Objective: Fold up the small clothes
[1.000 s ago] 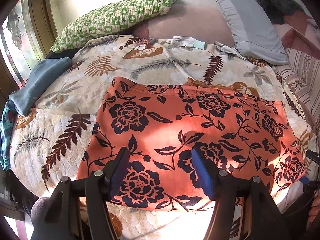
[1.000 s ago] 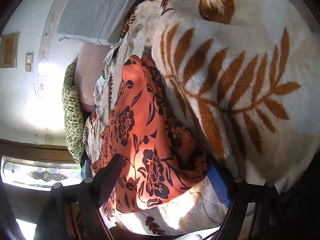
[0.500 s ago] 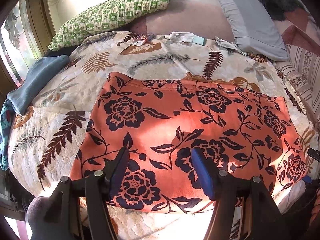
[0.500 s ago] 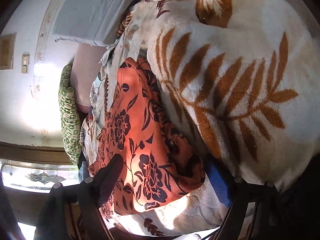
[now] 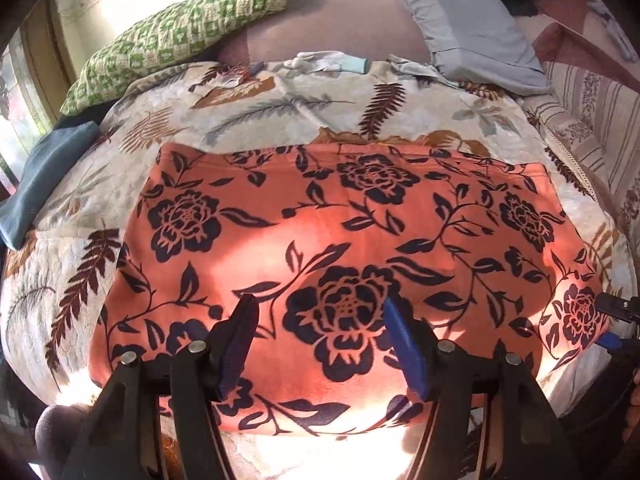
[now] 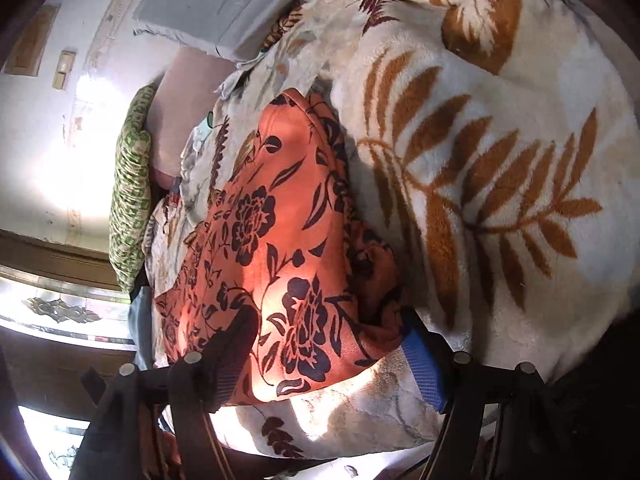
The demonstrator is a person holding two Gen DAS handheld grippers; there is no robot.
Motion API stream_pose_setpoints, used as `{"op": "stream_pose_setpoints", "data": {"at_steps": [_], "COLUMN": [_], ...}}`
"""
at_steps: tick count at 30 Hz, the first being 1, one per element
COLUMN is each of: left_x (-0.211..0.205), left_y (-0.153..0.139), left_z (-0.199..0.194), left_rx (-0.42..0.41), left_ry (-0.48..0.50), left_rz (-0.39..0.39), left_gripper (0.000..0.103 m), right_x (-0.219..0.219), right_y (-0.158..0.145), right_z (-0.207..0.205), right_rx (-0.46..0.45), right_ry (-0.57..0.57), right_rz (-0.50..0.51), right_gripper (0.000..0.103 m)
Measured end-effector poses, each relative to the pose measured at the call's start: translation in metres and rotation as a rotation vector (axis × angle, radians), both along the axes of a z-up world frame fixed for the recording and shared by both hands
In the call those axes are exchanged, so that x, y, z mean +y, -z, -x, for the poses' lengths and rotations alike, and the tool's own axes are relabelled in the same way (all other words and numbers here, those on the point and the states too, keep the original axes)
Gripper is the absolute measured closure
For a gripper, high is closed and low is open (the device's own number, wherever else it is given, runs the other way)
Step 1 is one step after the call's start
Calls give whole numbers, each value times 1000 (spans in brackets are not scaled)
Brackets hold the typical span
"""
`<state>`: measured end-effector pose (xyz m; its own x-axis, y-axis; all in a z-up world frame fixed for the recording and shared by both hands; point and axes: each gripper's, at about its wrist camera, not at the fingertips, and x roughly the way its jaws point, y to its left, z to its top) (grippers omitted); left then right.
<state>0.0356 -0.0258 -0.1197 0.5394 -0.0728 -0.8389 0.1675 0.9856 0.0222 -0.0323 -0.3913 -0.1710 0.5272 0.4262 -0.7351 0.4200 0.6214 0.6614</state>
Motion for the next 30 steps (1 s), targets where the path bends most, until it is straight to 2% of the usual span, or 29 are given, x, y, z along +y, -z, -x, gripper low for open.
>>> {"op": "stream_pose_setpoints", "data": {"at_steps": [2,4,5,6,7,8,11,13,15,16,17,19,22,26,30], "left_x": [-11,-17,-18,-20,-22,-23,-25,-30,-38,-41,-41,-38,-36,-29,-21], "left_y": [2,6,5,4,2,0,-8,-1,14,19,19,10,2,4,3], "left_z": [-2,-2,-1,1,2,4,3,-4,-9,-9,-8,-5,-6,-8,-7], "left_rx": [1,11,10,6,-2,-14,-53,-19,33,42,37,5,-32,-12,-14], "left_ry": [27,38,45,53,60,62,55,65,90,92,91,86,87,67,51], "left_rz": [-25,-28,-22,-20,-25,-30,-18,-26,-65,-87,-86,-52,-36,-40,-29], "left_gripper": [37,37,37,37,37,37,37,28,28,28,28,28,28,28,28], "right_x": [-4,-9,-12,-15,-18,-19,-9,-9,-7,-7,-7,-13,-29,-43,-45], "right_y": [10,14,16,19,23,24,10,20,24,19,11,-13,-51,-65,-39], "right_z": [0,2,3,4,6,8,17,18,14,13,12,15,11,-32,-88], "right_rx": [34,7,-11,-24,-15,-10,6,67,83,83,74,22,-67,-180,-135], "right_ry": [2,13,23,37,43,48,35,29,16,3,-13,-10,26,-9,-61], "right_rz": [-14,-43,-69,-95,-127,-149,-61,1,14,14,17,73,182,90,18], "right_gripper": [28,29,39,59,86,86,87,84,81,73,56,39,37,36,36]}}
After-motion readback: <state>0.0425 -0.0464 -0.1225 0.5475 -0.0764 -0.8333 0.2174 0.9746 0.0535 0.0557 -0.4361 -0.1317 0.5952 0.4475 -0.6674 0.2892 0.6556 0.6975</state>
